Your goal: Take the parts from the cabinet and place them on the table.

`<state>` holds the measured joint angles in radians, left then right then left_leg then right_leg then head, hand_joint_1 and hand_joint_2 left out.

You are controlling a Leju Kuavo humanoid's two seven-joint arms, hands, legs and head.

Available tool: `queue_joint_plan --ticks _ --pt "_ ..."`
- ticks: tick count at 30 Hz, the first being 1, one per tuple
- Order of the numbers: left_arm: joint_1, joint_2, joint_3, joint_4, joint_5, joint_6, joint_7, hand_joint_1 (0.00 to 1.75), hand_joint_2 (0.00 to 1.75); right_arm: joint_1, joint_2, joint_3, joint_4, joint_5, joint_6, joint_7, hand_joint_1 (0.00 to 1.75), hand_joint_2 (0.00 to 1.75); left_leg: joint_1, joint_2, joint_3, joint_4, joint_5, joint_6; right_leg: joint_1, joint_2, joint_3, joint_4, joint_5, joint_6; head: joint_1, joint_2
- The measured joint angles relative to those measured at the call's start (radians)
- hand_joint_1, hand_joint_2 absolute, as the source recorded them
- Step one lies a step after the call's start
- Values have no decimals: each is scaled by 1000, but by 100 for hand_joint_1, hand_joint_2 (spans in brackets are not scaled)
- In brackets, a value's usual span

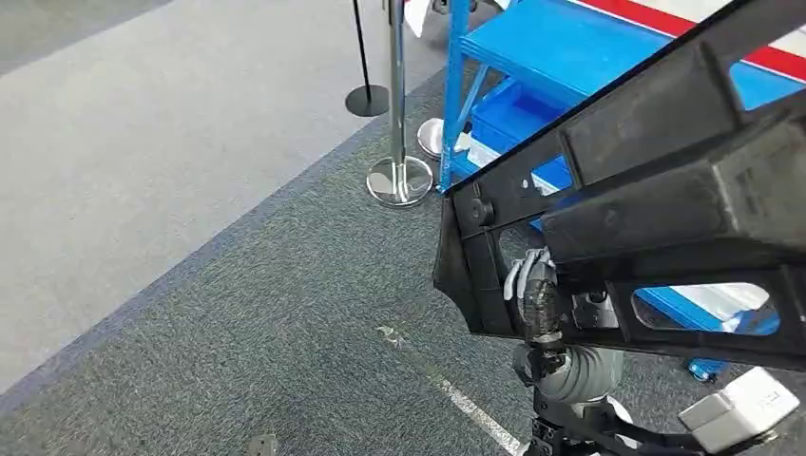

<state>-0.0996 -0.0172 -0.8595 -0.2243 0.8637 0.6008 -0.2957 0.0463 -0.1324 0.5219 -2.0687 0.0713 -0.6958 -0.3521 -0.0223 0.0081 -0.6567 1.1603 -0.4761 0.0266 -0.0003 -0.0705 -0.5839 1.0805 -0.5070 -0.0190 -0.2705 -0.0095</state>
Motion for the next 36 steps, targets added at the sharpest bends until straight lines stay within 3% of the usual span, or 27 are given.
queue_joint_plan --ticks 1,2,5,6,7,8,9,11,12,13,15,16,17,18,21,22,23,24,26,27,28,29,31,32,33,34,36 --pt "-2 1 0 0 0 0 0 0 175 0 0 0 0 0 0 0 175 175 -15 36 43 -85 17 14 -2 -9 5 -5 -1 0 0 0" --pt "-6 5 0 0 -1 0 -1 0 175 0 0 0 0 0 0 0 175 175 -23 60 56 -102 2 15 -1 -21 8 -9 0 2 3 0" --pt "-5 6 0 0 -11 -1 0 0 175 -1 0 0 0 5 0 3 175 175 -37 32 59 -133 12 33 -9 -53 16 -26 4 9 5 0" --pt "-2 6 0 0 -15 1 1 0 175 -4 0 0 0 5 0 5 175 175 -30 19 82 -167 24 45 -5 -55 32 -36 5 13 4 0" --pt "2 2 0 0 -17 3 2 0 175 -9 0 1 2 4 0 7 175 175 -21 11 105 -192 41 40 -8 -4 29 -23 2 15 8 0" --pt "-2 2 0 0 -18 8 4 0 175 -13 0 6 1 1 1 10 175 175 -15 4 109 -202 44 46 -9 38 12 11 -26 19 10 0" --pt "-9 0 0 0 -18 15 4 0 175 -20 0 13 2 -6 7 12 175 175 -9 -5 106 -202 51 50 -10 61 -22 81 -64 25 26 0" --pt "-16 -10 -1 0 -18 19 3 0 175 -30 0 37 12 -12 15 19 175 175 -3 -29 102 -199 51 49 -18 69 -88 211 -115 38 46 0" --pt "-16 -17 -1 0 -15 21 3 0 175 -38 0 53 19 -12 15 19 175 175 1 -42 100 -194 49 47 -24 69 -106 239 -113 45 53 0" --pt "-15 -21 -1 0 -12 22 3 0 175 -45 0 66 26 -12 15 19 175 175 7 -55 98 -187 46 40 -30 69 -101 220 -87 55 56 0" --pt "-14 -31 -1 0 -4 30 10 0 175 -67 0 86 33 -19 14 19 175 175 27 -84 88 -152 28 14 -48 79 -35 72 10 83 62 0" --pt "-16 -34 -1 0 -3 37 15 0 175 -75 0 93 35 -26 13 19 175 175 37 -95 75 -124 14 1 -62 109 -11 8 23 99 68 0" --pt "-20 -35 -1 0 -2 43 19 0 175 -78 -1 98 41 -38 13 19 175 175 28 -108 53 -94 1 -13 -55 158 -13 12 -5 106 87 0" --pt "-23 -42 -1 0 -2 47 22 0 175 -82 -1 100 39 -41 13 19 175 175 35 -119 38 -80 -4 -14 -54 140 -18 24 -6 68 98 1" --pt "-18 -48 -1 0 -3 49 26 0 175 -95 -3 103 44 -77 15 16 175 175 36 -138 22 -89 7 -23 -51 112 -24 24 -1 43 93 0" --pt "-18 -48 -1 0 -3 48 26 0 175 -102 -3 105 45 -86 15 13 175 175 36 -106 21 -77 0 -24 -51 102 -20 21 -1 37 92 0" --pt "-21 -50 -1 0 -4 48 26 0 175 -102 -3 105 45 -93 15 11 175 175 31 -56 6 -44 -19 -27 -50 93 -17 17 -1 35 82 0" --pt "-27 -52 -1 0 -5 47 26 0 175 -102 -3 105 45 -96 15 7 175 175 34 -31 -27 18 -51 -29 -47 78 -14 13 -1 29 83 0" --pt "-34 -55 -1 -1 -5 46 26 0 175 -103 -3 105 48 -103 15 1 175 175 35 -19 -100 153 -102 -29 -40 51 -10 8 -2 27 82 0" --pt "-33 -57 -1 -1 -5 46 28 0 175 -103 -3 105 51 -105 15 0 175 175 34 -19 -121 186 -103 -27 -37 38 -8 7 -4 24 83 0" --pt "-32 -57 -1 -1 -4 46 31 0 175 -103 -4 105 52 -105 18 0 175 175 34 -19 -117 171 -80 -22 -35 27 -4 5 -7 23 83 0" --pt "-31 -57 -1 -1 -3 46 34 0 175 -104 -4 105 53 -105 21 0 175 175 32 -17 -94 121 -43 -15 -32 17 1 4 -10 24 83 0" --pt "-31 -57 -1 -1 -3 47 35 0 175 -107 -5 105 53 -105 24 0 175 175 20 9 -15 -40 47 7 -27 -3 21 -3 -19 23 82 0" --pt "-33 -57 -1 -1 -3 48 35 0 175 -108 -5 105 53 -105 25 0 175 175 10 61 8 -75 38 18 -29 -11 29 -15 -20 24 85 0" --pt "-35 -57 -1 -1 -3 49 35 0 175 -108 -5 105 54 -105 25 -1 175 175 -8 78 18 -89 41 23 -22 -20 36 -20 -20 28 89 0" --pt "-38 -61 -1 -2 -3 49 35 0 175 -109 -6 105 54 -105 25 -1 175 175 -10 70 24 -108 32 29 -23 -29 37 -25 -19 31 87 0" --pt "-37 -61 -1 -1 -3 52 35 0 175 -109 -7 105 56 -106 25 0 175 175 -12 47 25 -117 32 30 -21 -56 51 -37 -22 40 88 0"
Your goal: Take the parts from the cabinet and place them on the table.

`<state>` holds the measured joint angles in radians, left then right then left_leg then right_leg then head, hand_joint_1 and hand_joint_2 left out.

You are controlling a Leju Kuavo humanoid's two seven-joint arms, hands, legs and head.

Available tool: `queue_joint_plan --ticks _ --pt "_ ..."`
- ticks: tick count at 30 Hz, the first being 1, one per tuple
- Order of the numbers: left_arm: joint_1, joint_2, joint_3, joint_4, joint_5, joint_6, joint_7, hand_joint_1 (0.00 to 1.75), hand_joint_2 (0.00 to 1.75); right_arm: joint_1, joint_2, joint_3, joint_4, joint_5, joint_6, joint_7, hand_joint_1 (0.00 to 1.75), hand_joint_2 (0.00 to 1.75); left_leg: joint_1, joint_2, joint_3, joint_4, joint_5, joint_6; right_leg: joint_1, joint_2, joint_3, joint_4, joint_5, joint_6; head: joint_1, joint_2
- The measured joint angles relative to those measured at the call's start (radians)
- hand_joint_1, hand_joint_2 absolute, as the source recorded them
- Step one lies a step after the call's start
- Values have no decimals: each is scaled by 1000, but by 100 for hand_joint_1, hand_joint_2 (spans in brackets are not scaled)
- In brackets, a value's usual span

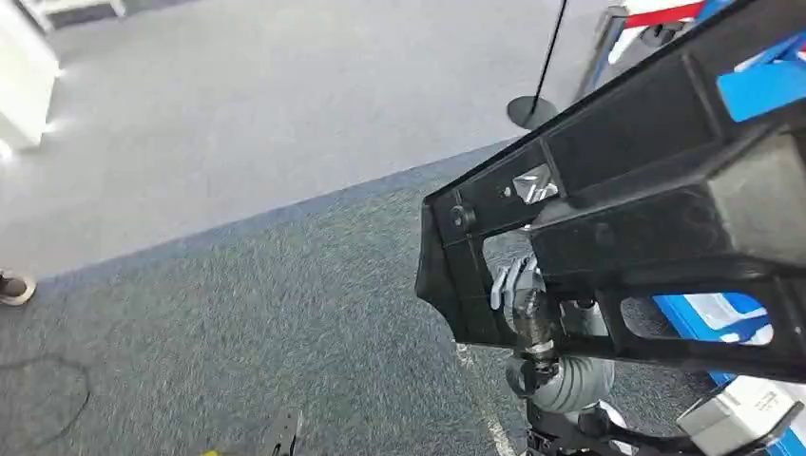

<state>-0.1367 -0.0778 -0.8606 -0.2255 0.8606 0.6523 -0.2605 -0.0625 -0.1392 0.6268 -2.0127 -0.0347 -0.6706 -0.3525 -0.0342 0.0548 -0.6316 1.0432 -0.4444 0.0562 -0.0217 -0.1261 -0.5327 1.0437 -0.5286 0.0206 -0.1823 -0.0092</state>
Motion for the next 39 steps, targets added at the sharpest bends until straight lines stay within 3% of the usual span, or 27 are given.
queue_joint_plan --ticks 1,2,3,5,6,7,8,10,12,15,16,17,19,21,22,24,25,26,27,31,32,33,34,36,37,38,39 --pt "2 0 0 0 1 0 0 0 175 -1 0 0 0 0 0 0 175 175 15 -12 23 -26 7 -1 0 6 7 0 -9 8 -1 0" --pt "3 -3 0 0 0 0 0 0 175 -4 -1 0 2 0 0 0 175 175 14 -23 34 -37 9 -3 -5 57 6 18 -16 9 7 0" --pt "0 -4 0 0 1 0 0 0 175 -5 -2 0 2 0 0 -1 175 175 17 -34 37 -39 10 3 -3 98 -23 74 -45 5 10 0" --pt "-5 -6 0 0 1 -1 1 0 175 -3 -4 0 3 1 0 0 175 175 18 -60 38 -38 8 8 -2 121 -112 225 -100 6 28 0" --pt "-5 -7 0 0 1 -3 1 0 175 -1 -6 0 5 1 0 1 175 175 18 -76 39 -37 6 10 -1 123 -157 286 -108 8 32 0" --pt "-4 -8 0 0 1 -3 2 0 175 -1 -7 0 6 1 0 2 175 175 18 -91 39 -33 3 9 0 123 -176 294 -90 9 32 0" --pt "-3 -9 0 0 2 -3 3 0 175 -1 -8 0 7 2 0 2 175 175 19 -107 40 -29 -1 8 0 124 -171 257 -48 10 34 0" --pt "-2 -11 0 0 2 -3 3 0 175 -3 -9 0 7 7 -1 3 175 175 24 -137 42 -10 -15 0 -4 139 -114 98 60 11 40 0" --pt "-5 -11 0 0 5 -3 3 0 175 -3 -10 1 9 14 -2 7 175 175 21 -162 25 22 -31 -14 -11 213 -85 25 52 11 51 0" --pt "2 -11 -1 0 8 -5 3 0 175 -4 -10 2 9 18 -4 10 175 175 29 -189 15 13 -24 -25 -5 188 -88 34 52 2 53 0" --pt "3 -7 -1 0 9 -6 3 0 175 -7 -10 2 9 19 -4 11 175 175 35 -199 4 3 -22 -29 -20 172 -82 28 54 -6 52 0" --pt "8 -8 -1 -1 9 -7 2 0 175 -9 -10 2 8 20 -3 14 175 175 26 -158 8 25 -38 -41 -17 163 -74 17 55 -8 53 0" --pt "6 -7 -1 -1 10 -8 -2 0 175 -9 -10 3 8 21 0 14 175 175 34 -81 -60 151 -93 -56 -19 136 -60 6 54 -12 43 0" --pt "5 -7 -1 -1 12 -11 -4 0 175 -9 -10 5 10 20 2 14 175 175 39 -63 -136 278 -129 -63 -18 108 -55 7 47 -14 42 0" --pt "7 -7 -1 0 14 -13 -5 0 175 -8 -10 7 12 20 2 14 175 175 40 -61 -152 295 -119 -63 -18 95 -51 7 44 -14 42 0" --pt "10 -4 -1 -1 16 -15 -5 0 175 -9 -10 10 14 20 2 14 175 175 40 -59 -113 203 -45 -59 -16 73 -39 7 35 -13 42 0" --pt "11 -3 -1 -1 17 -16 -5 0 175 -10 -10 10 14 21 2 13 175 175 37 -45 -57 93 14 -50 -15 60 -29 6 29 -12 43 0" --pt "11 -2 -1 -1 18 -16 -5 0 175 -12 -10 11 14 22 2 12 175 175 29 -6 -19 12 39 -39 -14 52 -21 4 24 -10 42 0" --pt "8 0 -1 0 18 -18 -4 0 175 -12 -8 13 14 23 1 8 175 175 17 18 -8 -3 15 -37 -9 44 -17 1 22 -6 44 0" --pt "18 5 -2 0 8 -16 -2 0 175 -6 -8 20 12 36 -15 -1 175 175 12 -21 0 -21 17 -19 0 8 3 -17 15 17 43 0" --pt "26 5 -2 0 7 -14 -3 0 175 -2 -9 20 6 37 -18 -1 175 175 29 -35 21 -39 24 -16 -7 22 4 -10 6 21 45 1" --pt "27 4 -3 0 2 -11 -8 0 175 4 -9 20 3 38 -19 -3 175 175 28 -41 31 -48 24 -11 -3 71 -7 25 -14 24 49 1" --pt "24 4 -3 0 3 -10 -10 0 175 9 -9 20 0 38 -19 -4 175 175 26 -49 33 -47 24 -2 1 102 -47 99 -49 20 53 1" --pt "24 4 -4 0 3 -6 -14 0 175 21 -11 20 0 34 -22 -4 175 175 23 -73 33 -46 20 4 3 122 -135 246 -98 19 66 1" --pt "24 4 -4 0 3 -6 -15 0 175 28 -13 20 0 32 -23 -4 175 175 22 -86 33 -43 18 6 3 124 -167 285 -97 19 65 0" --pt "26 4 -4 0 4 -6 -16 0 175 32 -13 20 0 31 -23 -4 175 175 22 -101 33 -40 16 5 3 124 -173 274 -72 19 66 1" --pt "27 4 -4 0 5 -6 -15 0 175 32 -13 20 0 31 -22 -5 175 175 24 -117 34 -34 12 3 2 125 -155 214 -23 18 66 1"
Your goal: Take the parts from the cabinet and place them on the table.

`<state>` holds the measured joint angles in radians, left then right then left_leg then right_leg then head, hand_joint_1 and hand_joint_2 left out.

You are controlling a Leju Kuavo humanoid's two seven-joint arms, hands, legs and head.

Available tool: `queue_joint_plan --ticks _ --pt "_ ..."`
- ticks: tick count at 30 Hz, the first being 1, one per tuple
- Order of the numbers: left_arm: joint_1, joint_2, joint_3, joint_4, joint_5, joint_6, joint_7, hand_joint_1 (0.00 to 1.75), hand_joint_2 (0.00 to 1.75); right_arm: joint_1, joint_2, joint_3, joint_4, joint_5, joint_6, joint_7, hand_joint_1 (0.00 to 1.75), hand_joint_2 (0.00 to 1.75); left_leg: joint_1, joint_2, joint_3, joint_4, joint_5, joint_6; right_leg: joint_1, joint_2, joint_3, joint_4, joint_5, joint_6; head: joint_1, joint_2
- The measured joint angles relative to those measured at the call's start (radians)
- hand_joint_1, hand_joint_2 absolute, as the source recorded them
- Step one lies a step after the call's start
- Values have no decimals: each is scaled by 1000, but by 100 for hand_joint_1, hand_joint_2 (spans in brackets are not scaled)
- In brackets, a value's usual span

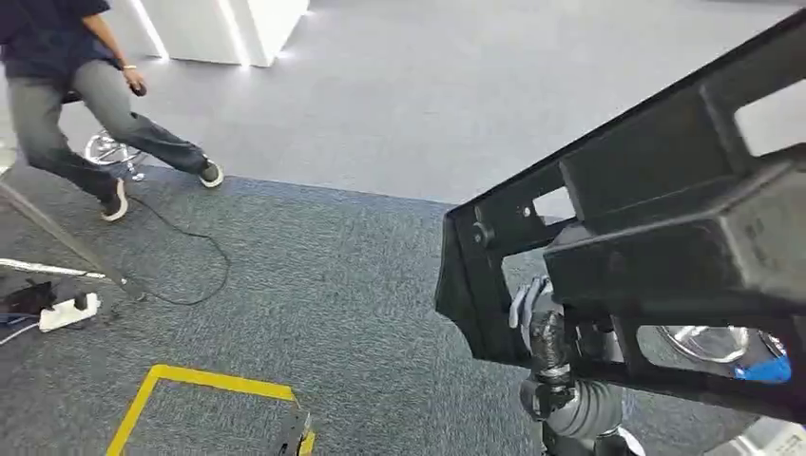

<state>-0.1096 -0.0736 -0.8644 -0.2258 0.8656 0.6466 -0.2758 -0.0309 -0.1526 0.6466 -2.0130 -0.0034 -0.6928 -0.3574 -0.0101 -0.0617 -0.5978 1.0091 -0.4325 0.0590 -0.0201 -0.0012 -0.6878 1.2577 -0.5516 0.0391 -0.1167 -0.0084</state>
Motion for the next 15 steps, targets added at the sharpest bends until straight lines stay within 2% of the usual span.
queue_joint_plan --ticks 1,2,3,4,6,7,8,9,10,11,12,13,14,15 --pt "2 0 0 0 1 0 0 0 175 0 0 0 0 0 0 -2 175 175 2 -13 0 7 -6 -3 -2 4 33 -82 50 0 0 0" --pt "2 0 0 0 2 0 0 0 175 0 0 0 0 -2 0 -8 175 175 5 -28 -1 19 -13 -9 -6 25 70 -170 95 1 1 0" --pt "2 0 0 0 3 -1 0 0 175 0 0 0 1 -3 0 -12 175 175 2 -37 -8 31 -20 -18 -11 71 80 -193 74 0 1 0" --pt "1 1 0 0 4 0 1 0 175 1 0 0 0 -6 0 -16 175 175 1 -48 -16 42 -25 -22 -9 60 84 -197 77 -6 2 0" --pt "5 2 0 0 5 0 2 0 175 2 0 0 0 -9 0 -18 175 175 2 -58 -22 34 -23 -28 -3 45 84 -196 76 -15 0 0" --pt "8 3 0 0 6 0 3 0 175 2 0 0 0 -10 0 -18 175 175 3 -64 -26 34 -23 -31 -4 37 85 -198 77 -23 1 0" --pt "9 8 0 0 7 -1 3 0 175 0 0 0 0 -10 0 -19 175 175 5 -56 -25 41 -28 -34 -14 23 90 -203 79 -30 1 0" --pt "11 8 0 0 7 -1 3 0 175 0 0 0 0 -10 2 -19 175 175 -2 -10 -36 70 -47 -44 -14 18 95 -206 77 -34 -2 0" --pt "9 8 0 0 10 -1 2 0 175 0 2 0 -1 -10 3 -21 175 175 3 22 -67 131 -80 -53 -13 5 98 -207 74 -37 -15 0" --pt "7 8 0 0 14 -2 -1 0 175 0 2 1 -2 -10 3 -25 175 175 7 40 -106 204 -114 -59 -11 -7 99 -207 73 -39 -12 0" --pt "6 10 0 0 17 -6 -5 0 175 1 3 2 -1 -10 4 -29 175 175 10 49 -146 277 -143 -63 -10 -19 100 -207 70 -40 -14 0" --pt "7 11 0 0 25 -13 -8 0 175 0 4 4 -1 -10 4 -32 175 175 12 54 -177 329 -150 -65 -10 -34 102 -206 66 -40 -14 0" --pt "8 14 0 0 26 -20 -8 0 175 -1 6 7 0 -9 4 -32 175 175 12 56 -179 327 -137 -65 -10 -44 105 -206 64 -39 -13 0" --pt "10 20 0 0 29 -27 -8 0 175 -2 10 7 3 -8 4 -33 175 175 12 57 -157 278 -98 -63 -10 -56 110 -207 60 -39 -14 0"
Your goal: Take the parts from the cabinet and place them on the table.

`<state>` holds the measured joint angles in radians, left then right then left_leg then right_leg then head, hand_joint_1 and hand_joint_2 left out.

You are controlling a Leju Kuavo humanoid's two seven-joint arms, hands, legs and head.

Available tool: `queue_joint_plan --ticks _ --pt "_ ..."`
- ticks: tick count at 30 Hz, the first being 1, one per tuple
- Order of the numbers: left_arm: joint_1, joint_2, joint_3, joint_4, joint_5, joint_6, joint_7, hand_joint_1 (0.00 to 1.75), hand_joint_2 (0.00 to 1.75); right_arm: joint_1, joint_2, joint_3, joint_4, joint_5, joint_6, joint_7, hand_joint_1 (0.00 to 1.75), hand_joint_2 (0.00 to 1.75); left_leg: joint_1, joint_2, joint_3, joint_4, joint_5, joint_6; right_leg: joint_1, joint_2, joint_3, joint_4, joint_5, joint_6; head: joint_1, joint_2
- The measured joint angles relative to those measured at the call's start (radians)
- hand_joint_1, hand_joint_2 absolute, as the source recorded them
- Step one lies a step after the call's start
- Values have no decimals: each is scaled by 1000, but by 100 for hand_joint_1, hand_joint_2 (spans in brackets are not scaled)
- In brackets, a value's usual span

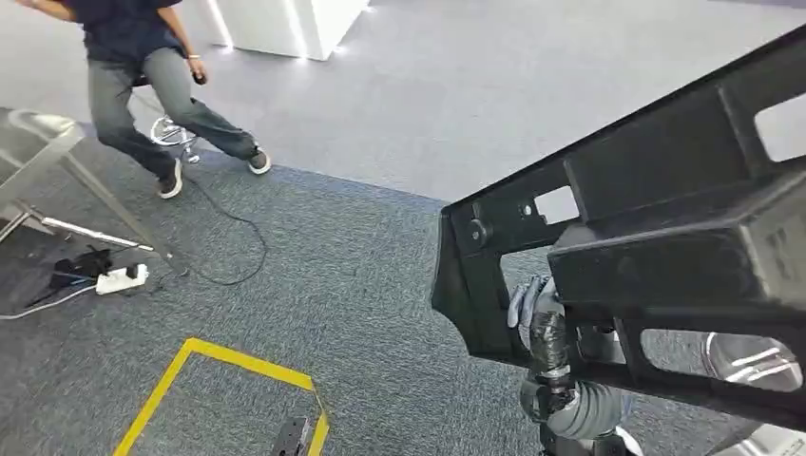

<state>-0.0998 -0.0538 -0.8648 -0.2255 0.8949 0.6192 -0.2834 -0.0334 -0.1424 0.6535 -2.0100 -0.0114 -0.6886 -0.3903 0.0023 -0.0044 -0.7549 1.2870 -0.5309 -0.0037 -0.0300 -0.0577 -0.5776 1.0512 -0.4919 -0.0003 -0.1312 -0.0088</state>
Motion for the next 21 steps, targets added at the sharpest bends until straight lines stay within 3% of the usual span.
queue_joint_plan --ticks 1,2,3,4,7,8,9,10,11,13,14,15,17,18,19,21 --pt "0 6 0 0 3 -6 0 0 175 -3 5 0 3 2 0 0 175 175 -1 7 46 -88 51 6 1 -12 8 0 -5 1 1 0" --pt "0 9 0 0 3 -9 1 0 175 -6 11 0 5 3 0 -1 175 175 -5 28 92 -175 91 14 2 -22 16 -1 -9 2 0 0" --pt "-3 14 0 0 3 -10 3 0 175 -9 15 1 7 6 0 -3 175 175 -16 79 124 -245 92 25 2 -31 23 -4 -13 4 2 0" --pt "-5 16 0 0 3 -13 4 0 175 -10 18 1 8 7 0 -7 175 175 -24 83 130 -249 88 29 10 -40 26 -6 -16 10 2 0" --pt "-2 26 0 0 3 -15 5 0 175 -10 25 1 13 8 0 -13 175 175 -27 46 122 -253 88 41 9 -70 37 -20 -17 23 1 0" --pt "-1 29 0 0 3 -15 5 0 175 -11 29 1 13 8 0 -16 175 175 -20 35 143 -275 95 48 14 -70 47 -25 -23 33 2 0" --pt "3 29 0 0 3 -15 4 0 175 -15 29 2 16 8 0 -16 175 175 -14 23 154 -288 101 49 7 -17 42 -7 -33 35 5 0" --pt "2 31 0 0 3 -16 3 0 175 -16 29 2 16 8 0 -18 175 175 -10 14 157 -291 101 55 7 22 19 40 -60 33 4 0" --pt "-2 31 0 0 3 -18 2 0 175 -16 30 3 17 8 -1 -18 175 175 -10 3 157 -290 101 58 7 43 -21 116 -96 32 10 0" --pt "-6 33 0 0 3 -24 2 0 175 -11 29 6 23 7 -1 -17 175 175 -11 -24 158 -288 98 62 10 52 -102 250 -136 33 14 0" --pt "-5 34 0 0 3 -26 2 0 175 -11 30 10 27 6 -1 -17 175 175 -12 -40 158 -284 96 62 10 53 -124 270 -125 33 14 0" --pt "-4 36 0 0 3 -28 2 0 175 -12 30 14 29 5 -1 -17 175 175 -11 -58 159 -279 91 60 10 54 -118 238 -86 33 15 0" --pt "-3 38 0 0 1 -32 5 0 175 -18 31 17 34 5 -1 -17 175 175 -7 -88 160 -261 78 54 6 70 -60 84 19 33 15 0" --pt "-2 39 0 0 0 -32 5 0 175 -19 31 17 35 5 -1 -17 175 175 -5 -99 156 -249 70 48 1 106 -36 24 28 32 15 0" --pt "-6 41 0 0 0 -32 5 0 175 -18 32 18 38 1 -1 -18 175 175 -12 -114 146 -232 64 40 0 141 -29 5 12 33 17 0" --pt "-4 42 0 0 -2 -28 5 0 175 -18 34 18 37 -5 -1 -17 175 175 -4 -128 139 -238 67 33 5 125 -27 14 12 24 17 0"
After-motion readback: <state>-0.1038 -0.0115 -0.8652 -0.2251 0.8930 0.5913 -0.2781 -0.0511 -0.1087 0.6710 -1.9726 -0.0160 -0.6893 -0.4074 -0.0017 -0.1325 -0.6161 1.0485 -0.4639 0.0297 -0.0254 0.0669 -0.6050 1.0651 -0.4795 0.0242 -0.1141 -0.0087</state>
